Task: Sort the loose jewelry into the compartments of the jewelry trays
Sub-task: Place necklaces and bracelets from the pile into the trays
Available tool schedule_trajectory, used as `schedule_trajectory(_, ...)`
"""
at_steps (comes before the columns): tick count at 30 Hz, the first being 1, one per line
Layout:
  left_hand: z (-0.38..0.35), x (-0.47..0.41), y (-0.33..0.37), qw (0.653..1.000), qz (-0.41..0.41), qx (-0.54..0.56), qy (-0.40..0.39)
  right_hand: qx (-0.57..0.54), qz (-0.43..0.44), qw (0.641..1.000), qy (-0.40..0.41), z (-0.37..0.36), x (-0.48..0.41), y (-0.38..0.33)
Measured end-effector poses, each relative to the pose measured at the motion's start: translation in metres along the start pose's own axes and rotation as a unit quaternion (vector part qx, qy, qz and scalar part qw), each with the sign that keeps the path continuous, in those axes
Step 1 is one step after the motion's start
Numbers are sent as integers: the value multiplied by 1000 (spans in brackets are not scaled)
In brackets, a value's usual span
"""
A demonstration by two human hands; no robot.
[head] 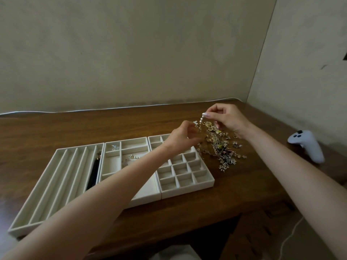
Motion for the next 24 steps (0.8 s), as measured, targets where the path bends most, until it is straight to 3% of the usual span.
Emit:
schedule_trajectory(6,8,0,7,974,12,225,-37,-30,31,999,-20,-11,-1,-19)
schedule_trajectory(10,11,7,6,958,-14,253,-133,-134,40,990,-23,-16,-3,-33)
schedule_trajectory(15,10,14,8,929,78,287,-220,-254,42,963,-83,-31,-3,-45)
schedule_trajectory(17,10,11,5,906,105,363,-191,-290,41,951,-98,-35,-3,-48)
schedule_trajectory(21,20,6,5,768,70,634,-60,-312,26,945,-90,-38,-4,-41)
schedule_trajectory(22,26,5,4,749,59,659,-29,-321,16,943,-83,-39,-4,-38)
schedule_trajectory(24,35,6,0,743,54,666,6,-338,-8,939,-60,-41,-4,-31)
Point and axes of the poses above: each hand's wrist, its own x-axis away from the middle knuckle, its own z-axis out of the back of the hand, y = z × x, the point moved 1 cm from there along -x, towards the middle knuckle, and after that the axes turned 7 degrees about -y, right-handed, at the moved point
